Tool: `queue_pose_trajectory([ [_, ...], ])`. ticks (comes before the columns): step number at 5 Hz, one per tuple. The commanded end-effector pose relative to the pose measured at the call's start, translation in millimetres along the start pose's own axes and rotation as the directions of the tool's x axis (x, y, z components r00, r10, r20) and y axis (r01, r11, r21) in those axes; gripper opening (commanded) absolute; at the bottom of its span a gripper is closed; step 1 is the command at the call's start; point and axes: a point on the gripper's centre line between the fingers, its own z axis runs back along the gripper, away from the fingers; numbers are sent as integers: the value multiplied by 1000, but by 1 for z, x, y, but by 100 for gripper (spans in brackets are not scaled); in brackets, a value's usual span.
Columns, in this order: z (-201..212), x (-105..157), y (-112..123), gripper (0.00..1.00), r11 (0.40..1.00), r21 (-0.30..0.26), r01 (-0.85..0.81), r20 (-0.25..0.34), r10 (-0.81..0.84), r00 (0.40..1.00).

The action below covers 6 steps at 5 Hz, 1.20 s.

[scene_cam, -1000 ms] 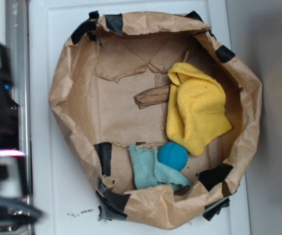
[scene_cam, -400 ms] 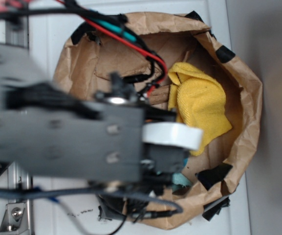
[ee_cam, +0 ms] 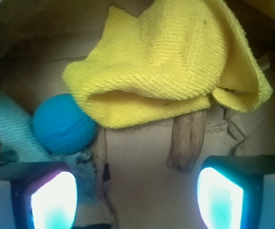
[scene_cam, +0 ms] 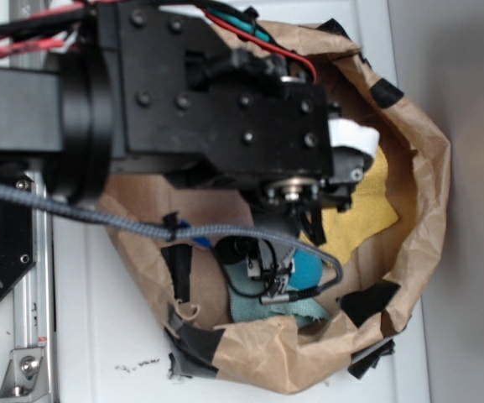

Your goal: Grab the blue cloth.

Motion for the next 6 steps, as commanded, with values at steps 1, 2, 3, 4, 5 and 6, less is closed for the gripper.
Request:
queue_pose_trajectory([
  [1,-2,-9,-10,100,995,-81,63,29,-61,998],
  [2,-6,-18,-25,100,990,-98,98,35,-95,995],
  [3,-25,-15,-43,100,982,-110,153,19,-152,988],
  [4,-46,-4,-61,100,972,-126,197,40,-194,980],
  [5,-72,-1,-78,100,933,-200,298,91,-285,954],
  [6,-81,-5,-83,0,929,-200,312,90,-299,950],
])
